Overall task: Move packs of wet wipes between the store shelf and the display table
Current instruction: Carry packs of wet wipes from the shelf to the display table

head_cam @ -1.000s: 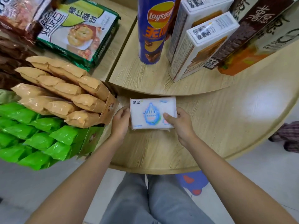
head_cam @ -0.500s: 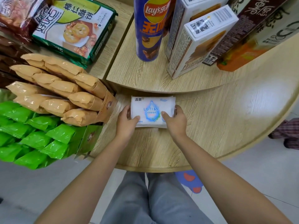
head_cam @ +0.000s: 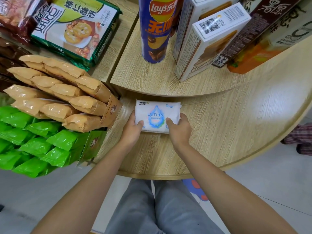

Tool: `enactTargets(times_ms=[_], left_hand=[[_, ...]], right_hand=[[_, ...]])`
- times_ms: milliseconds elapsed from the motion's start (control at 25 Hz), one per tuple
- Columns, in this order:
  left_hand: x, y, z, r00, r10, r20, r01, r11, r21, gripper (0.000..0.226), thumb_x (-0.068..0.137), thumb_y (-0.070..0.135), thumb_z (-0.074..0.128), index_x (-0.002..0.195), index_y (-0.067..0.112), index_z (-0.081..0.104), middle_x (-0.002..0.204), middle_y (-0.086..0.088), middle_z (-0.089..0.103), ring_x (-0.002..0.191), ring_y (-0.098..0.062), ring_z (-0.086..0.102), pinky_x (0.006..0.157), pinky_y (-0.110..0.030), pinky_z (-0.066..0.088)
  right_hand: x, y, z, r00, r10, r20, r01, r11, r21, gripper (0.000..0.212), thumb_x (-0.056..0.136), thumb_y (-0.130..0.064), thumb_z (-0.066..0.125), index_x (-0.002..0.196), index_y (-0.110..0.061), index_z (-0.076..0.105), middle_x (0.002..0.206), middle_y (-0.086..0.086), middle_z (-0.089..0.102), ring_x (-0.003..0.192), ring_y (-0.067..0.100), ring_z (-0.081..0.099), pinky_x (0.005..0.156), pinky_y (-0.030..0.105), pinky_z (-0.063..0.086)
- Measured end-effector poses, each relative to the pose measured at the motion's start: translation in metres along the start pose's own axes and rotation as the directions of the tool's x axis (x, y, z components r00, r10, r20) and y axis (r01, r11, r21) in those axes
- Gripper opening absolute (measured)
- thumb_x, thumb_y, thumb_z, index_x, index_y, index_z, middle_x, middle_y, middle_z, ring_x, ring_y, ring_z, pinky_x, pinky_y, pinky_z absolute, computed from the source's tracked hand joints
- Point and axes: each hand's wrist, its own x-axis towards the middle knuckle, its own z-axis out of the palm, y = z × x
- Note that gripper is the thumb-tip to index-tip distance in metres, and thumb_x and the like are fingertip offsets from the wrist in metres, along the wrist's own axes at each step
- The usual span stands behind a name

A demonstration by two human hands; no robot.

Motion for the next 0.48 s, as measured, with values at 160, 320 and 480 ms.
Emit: enactTargets(times_ms=[160, 320, 480], left_hand=[[-0.002, 0.006, -0.005, 1.0, 0.003, 0.023, -0.005, 0.998, 0.069, 0.045, 0.097, 0.01, 0.045, 0.141, 0.019, 0.037, 0.119, 0.009, 0.052, 0.111, -0.012, 0.051, 0.089, -0.025, 0.037], [-0.018, 0.016, -0.018, 0.991, 0.044, -0.127, -0.03, 0.994, 0.108, 0.045, 0.096, 0.016, 0.048, 0.141, 0.015, 0.038, 0.134, 0.0, 0.05, 0.122, -0.015, 0.048, 0.1, -0.03, 0.04], [-0.055, 0.016, -0.034, 0.969, 0.235, -0.077, -0.193, 0.913, 0.36, 0.024, 0.096, 0.016, 0.047, 0.118, 0.019, 0.058, 0.105, 0.002, 0.064, 0.086, -0.011, 0.058, 0.075, -0.027, 0.049]], right_hand=[[0.005, 0.004, -0.011, 0.996, -0.023, 0.082, 0.023, 1.0, -0.002, 0.042, 0.085, -0.023, 0.066, 0.122, -0.011, 0.051, 0.104, 0.006, 0.067, 0.091, 0.021, 0.065, 0.083, 0.036, 0.053], [-0.003, 0.005, -0.041, 0.991, -0.112, 0.08, 0.116, 0.992, -0.053, 0.038, 0.089, -0.021, 0.061, 0.124, -0.007, 0.053, 0.106, 0.002, 0.059, 0.095, 0.014, 0.058, 0.087, 0.031, 0.05], [-0.03, 0.019, -0.084, 0.958, -0.263, 0.116, 0.282, 0.936, -0.208, 0.023, 0.093, -0.015, 0.053, 0.113, -0.007, 0.061, 0.097, 0.007, 0.066, 0.088, 0.02, 0.061, 0.087, 0.039, 0.05]])
